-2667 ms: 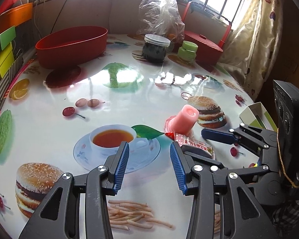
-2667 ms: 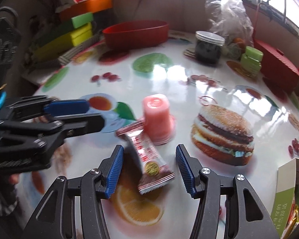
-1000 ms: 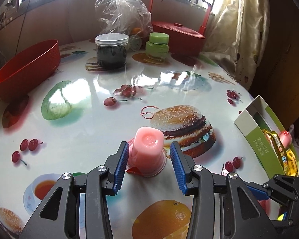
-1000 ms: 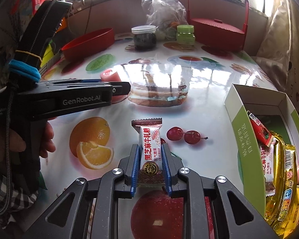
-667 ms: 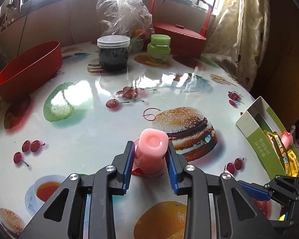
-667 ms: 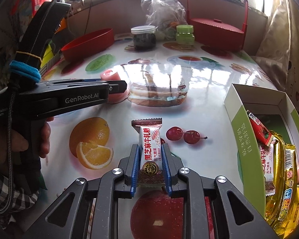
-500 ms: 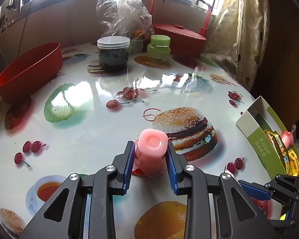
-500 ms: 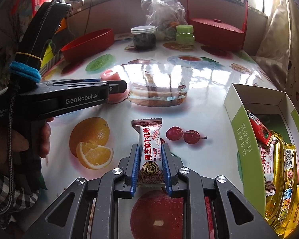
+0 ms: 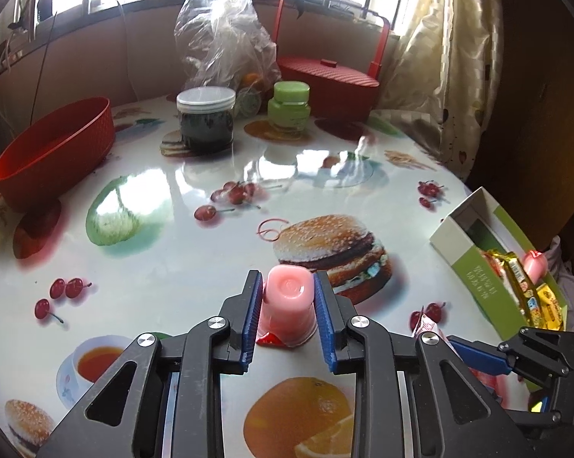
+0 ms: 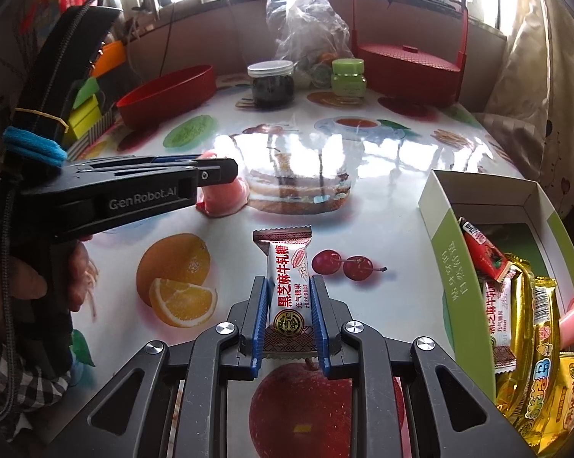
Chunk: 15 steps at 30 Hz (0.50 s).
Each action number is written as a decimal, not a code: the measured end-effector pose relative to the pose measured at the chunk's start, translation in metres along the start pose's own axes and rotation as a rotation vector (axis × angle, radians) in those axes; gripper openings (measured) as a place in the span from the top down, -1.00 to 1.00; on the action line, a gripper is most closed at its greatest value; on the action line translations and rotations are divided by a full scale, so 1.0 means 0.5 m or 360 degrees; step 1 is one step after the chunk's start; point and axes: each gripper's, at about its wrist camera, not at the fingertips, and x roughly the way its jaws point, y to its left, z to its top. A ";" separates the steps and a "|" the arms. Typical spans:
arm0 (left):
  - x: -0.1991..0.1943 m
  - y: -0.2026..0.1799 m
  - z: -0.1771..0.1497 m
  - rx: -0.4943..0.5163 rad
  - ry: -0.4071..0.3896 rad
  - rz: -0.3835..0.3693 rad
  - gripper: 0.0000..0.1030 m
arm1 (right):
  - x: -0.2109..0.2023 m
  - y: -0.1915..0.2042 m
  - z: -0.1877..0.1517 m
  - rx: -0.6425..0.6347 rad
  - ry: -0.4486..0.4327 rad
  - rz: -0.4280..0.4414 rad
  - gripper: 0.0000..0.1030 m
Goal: Organize snacks
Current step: 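Carry the pink jelly cup and white candy over the green box with both tools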
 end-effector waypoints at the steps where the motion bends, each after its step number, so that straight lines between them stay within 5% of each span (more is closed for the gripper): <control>1: -0.003 -0.002 0.002 0.0005 -0.0008 -0.0002 0.48 | -0.004 0.000 0.000 0.0002 -0.0009 -0.0004 0.60; 15: -0.024 0.007 -0.009 -0.0046 -0.0055 -0.0055 0.57 | -0.038 -0.010 -0.011 0.0039 -0.0056 -0.0015 0.60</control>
